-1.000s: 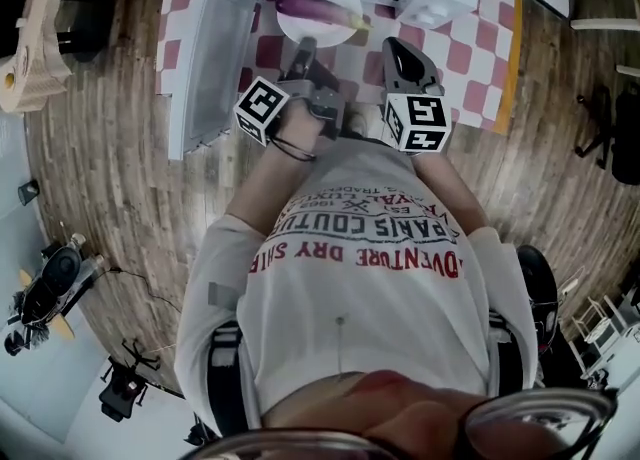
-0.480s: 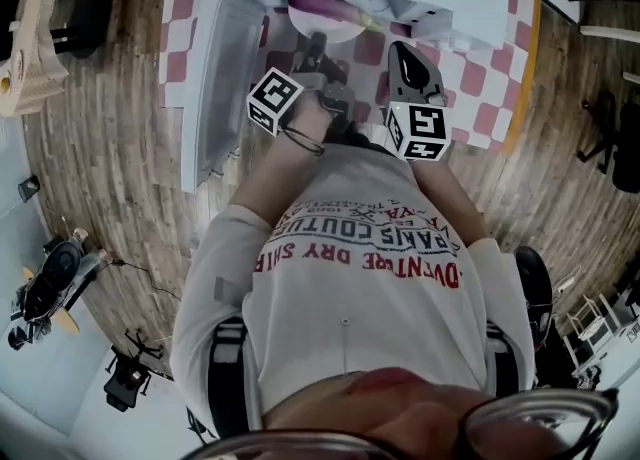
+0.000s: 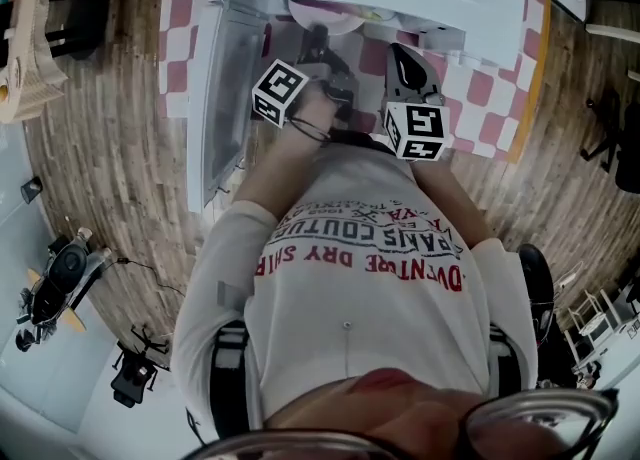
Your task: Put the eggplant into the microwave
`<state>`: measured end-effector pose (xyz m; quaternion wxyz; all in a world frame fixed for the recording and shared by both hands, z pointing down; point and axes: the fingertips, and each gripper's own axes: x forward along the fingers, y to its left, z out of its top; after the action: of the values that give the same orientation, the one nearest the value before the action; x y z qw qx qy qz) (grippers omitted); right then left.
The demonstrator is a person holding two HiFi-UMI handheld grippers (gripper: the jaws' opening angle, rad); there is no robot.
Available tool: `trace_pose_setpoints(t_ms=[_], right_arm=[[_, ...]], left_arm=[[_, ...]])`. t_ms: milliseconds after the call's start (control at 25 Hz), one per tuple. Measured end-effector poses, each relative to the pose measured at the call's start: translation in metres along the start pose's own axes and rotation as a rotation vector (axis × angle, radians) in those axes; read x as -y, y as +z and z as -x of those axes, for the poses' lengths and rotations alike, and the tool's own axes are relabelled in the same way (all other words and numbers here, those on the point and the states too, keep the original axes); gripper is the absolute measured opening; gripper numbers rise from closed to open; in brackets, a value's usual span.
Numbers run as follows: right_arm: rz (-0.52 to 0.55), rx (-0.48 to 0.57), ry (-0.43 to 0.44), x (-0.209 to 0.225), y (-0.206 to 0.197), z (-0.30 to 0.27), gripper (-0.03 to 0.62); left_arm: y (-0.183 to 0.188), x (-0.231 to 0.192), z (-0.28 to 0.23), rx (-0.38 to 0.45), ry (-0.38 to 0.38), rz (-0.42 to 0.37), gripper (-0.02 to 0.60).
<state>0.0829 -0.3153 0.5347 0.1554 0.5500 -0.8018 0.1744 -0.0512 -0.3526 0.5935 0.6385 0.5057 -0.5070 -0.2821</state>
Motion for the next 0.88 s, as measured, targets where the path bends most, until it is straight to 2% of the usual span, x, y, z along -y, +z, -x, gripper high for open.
trace_pose_setpoints(t_ms=[120, 640, 880], right_arm=[[0.008, -0.002, 0.007, 0.001, 0.002, -0.006, 0.026], [0.003, -0.002, 0.016, 0.001, 0.007, -0.017, 0.026], [0.0, -0.001, 0.017, 0.0, 0.007, -0.019, 0.026]], left_arm=[[0.003, 0.0, -0.008, -0.004, 0.0, -0.017, 0.034], [0.01, -0.01, -0.031, -0.003, 0.062, -0.006, 0.035], [0.002, -0.009, -0.038, -0.017, 0.081, 0.048, 0.035]])
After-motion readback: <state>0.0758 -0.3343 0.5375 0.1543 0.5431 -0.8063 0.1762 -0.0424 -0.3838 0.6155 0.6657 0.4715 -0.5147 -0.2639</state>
